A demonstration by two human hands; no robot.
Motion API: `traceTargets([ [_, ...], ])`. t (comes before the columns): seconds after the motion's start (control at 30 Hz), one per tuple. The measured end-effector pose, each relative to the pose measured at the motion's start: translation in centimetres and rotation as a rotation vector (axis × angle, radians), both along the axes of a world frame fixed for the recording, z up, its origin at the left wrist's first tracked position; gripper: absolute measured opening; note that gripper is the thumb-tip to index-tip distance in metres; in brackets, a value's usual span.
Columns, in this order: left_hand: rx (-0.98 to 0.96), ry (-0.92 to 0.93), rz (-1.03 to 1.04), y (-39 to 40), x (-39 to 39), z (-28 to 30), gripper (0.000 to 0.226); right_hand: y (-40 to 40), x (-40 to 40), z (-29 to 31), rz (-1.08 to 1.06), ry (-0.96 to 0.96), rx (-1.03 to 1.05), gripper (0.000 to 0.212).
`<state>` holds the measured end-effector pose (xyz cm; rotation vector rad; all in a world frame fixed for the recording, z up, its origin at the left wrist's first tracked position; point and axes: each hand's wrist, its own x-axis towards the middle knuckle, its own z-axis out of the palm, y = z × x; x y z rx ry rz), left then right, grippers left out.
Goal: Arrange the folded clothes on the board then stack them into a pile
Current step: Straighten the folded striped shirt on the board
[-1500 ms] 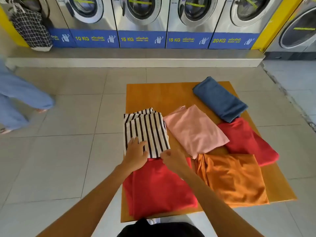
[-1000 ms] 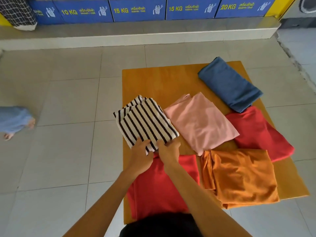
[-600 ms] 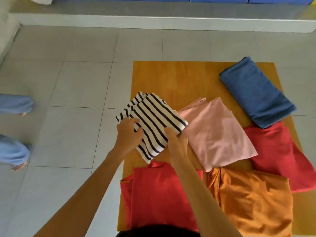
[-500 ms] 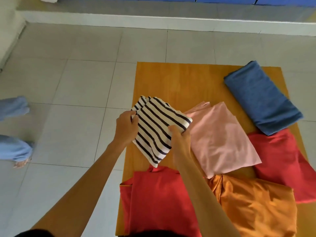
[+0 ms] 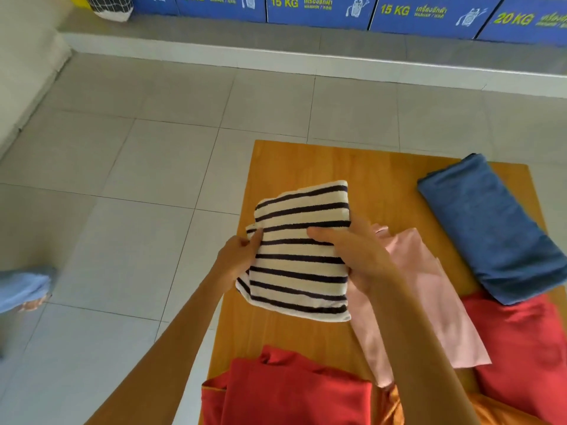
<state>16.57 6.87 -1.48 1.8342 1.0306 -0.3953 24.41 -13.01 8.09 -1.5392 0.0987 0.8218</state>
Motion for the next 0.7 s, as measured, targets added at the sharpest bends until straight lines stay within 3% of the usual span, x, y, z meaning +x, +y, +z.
traceTargets([
  [0.07, -0.158, -0.007, -0.016, 0.2, 0.6, 0.8, 0.065, -0.1, 1.8, 2.0, 0.079, 0.01, 0.061, 0.044],
  [0.2, -0.788, -0.283, 0.147, 0.3, 2.2, 1.1, 0.064, -0.2, 5.3, 4.2, 0.15, 0.049, 0.172, 0.04],
  [0.3, -0.944, -0.351, 0.2, 0.9, 3.7, 1.9, 0.068, 0.1, 7.5, 4.9, 0.17, 0.083, 0.24, 0.038],
  [0.37, -0.932, -0.365, 0.238, 1.5, 5.2, 2.6, 0.068, 0.4, 9.1, 4.9, 0.158, 0.075, 0.26, 0.033],
  [0.5, -0.729, -0.417, 0.249, 4.0, 8.7, 3.9, 0.045, 1.1, 12.6, 3.1, 0.082, 0.058, 0.231, 0.037],
  [0.7, -0.249, -0.368, 0.267, 6.1, 14.1, 2.4, 0.042, 2.8, 17.1, -4.9, -0.101, 0.172, 0.002, 0.06],
])
